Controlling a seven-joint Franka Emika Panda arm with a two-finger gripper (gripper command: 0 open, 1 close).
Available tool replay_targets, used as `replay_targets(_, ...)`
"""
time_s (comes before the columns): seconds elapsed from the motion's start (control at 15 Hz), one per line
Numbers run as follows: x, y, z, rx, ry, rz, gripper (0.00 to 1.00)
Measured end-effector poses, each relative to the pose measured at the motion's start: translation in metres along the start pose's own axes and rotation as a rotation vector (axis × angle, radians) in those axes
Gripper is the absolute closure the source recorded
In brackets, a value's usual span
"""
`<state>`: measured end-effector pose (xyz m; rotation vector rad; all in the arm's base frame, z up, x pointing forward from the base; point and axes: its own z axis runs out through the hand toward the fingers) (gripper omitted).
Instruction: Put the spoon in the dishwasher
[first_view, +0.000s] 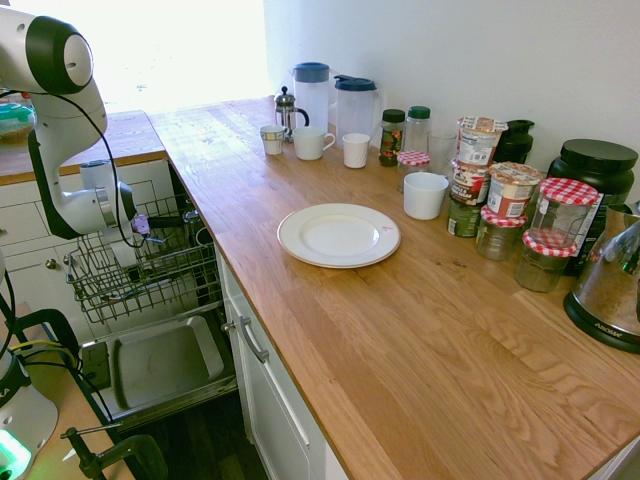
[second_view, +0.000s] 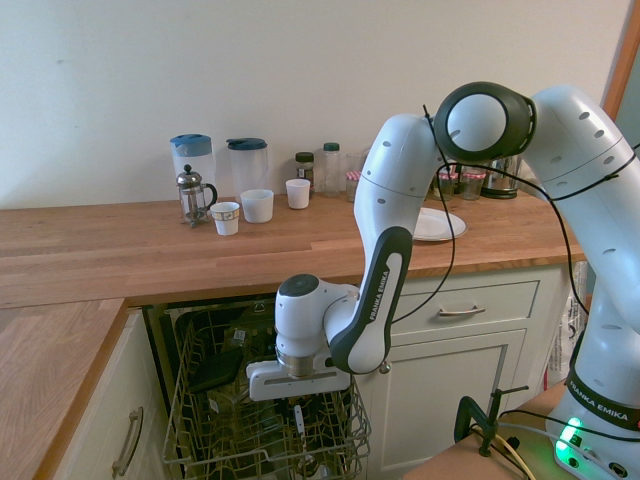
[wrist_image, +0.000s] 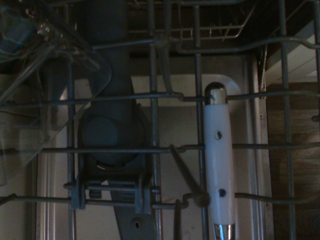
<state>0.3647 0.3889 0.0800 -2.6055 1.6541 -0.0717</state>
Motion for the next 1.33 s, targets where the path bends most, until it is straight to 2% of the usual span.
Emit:
replay_targets(0.4, -0.014, 0.011, -0.051, 0.048, 0.018, -0.003, 0.0)
replay_targets(1.0, -0.042, 0.045, -0.175, 0.087, 0.11, -0.029, 0.0)
replay_targets(1.33, -0.045, 0.069, -0.232, 0.104, 0.124, 0.008, 0.0)
